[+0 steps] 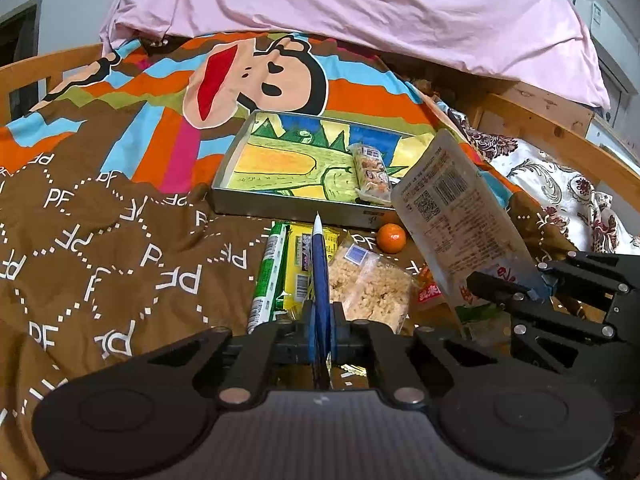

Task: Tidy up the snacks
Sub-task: 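Carry the white-and-red packet in the right tool while the left tool carries the blue packet over the tin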

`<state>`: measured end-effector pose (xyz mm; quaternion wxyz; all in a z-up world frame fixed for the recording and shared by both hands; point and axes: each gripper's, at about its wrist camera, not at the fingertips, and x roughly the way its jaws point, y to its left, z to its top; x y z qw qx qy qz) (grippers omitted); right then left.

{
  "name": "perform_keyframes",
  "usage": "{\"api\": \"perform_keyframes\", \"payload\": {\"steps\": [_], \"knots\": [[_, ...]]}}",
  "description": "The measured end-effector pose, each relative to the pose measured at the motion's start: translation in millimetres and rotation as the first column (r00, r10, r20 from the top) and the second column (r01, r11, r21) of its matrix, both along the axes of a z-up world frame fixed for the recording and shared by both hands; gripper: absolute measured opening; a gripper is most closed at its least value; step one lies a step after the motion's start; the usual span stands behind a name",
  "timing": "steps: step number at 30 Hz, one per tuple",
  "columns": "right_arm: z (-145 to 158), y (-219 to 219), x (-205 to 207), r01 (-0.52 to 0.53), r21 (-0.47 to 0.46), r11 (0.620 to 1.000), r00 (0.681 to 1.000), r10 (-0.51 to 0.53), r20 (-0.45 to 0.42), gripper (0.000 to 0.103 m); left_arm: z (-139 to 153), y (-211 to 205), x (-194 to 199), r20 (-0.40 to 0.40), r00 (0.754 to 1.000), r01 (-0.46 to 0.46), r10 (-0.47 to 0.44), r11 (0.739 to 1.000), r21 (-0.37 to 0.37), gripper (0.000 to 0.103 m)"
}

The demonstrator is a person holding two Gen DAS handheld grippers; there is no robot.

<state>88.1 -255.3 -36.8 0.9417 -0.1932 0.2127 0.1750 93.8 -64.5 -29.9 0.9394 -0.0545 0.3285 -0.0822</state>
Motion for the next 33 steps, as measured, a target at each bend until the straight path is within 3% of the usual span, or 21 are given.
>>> {"api": "perform_keyframes", "payload": {"steps": [9, 16, 25, 33], "knots": [[5, 1, -2, 0.009, 0.000, 1.000, 0.998, -0.009, 0.061, 0.010, 13, -7, -1, 0.077, 0.997, 0.015, -0.015, 1.000, 0.002, 0.005], [17, -2, 14, 0.064, 0.032, 0.997, 0.983, -0.069, 0.172, 0.010, 29, -16, 18, 0.150, 0.988, 0.029, -0.030, 1.000, 0.005, 0.005], [27, -41, 86, 0.210, 0.210, 0.955, 0.953, -0.248, 0.176, 0.010, 43, -27, 93, 0.198, 0.980, 0.009, -0.002, 0.999, -0.034, 0.005], [14, -66, 150, 0.269, 0.268, 0.925, 0.939, -0.314, 0.139, 0.010, 24, -51, 170, 0.180, 0.983, -0.015, 0.024, 0.999, -0.052, 0.005]]}}
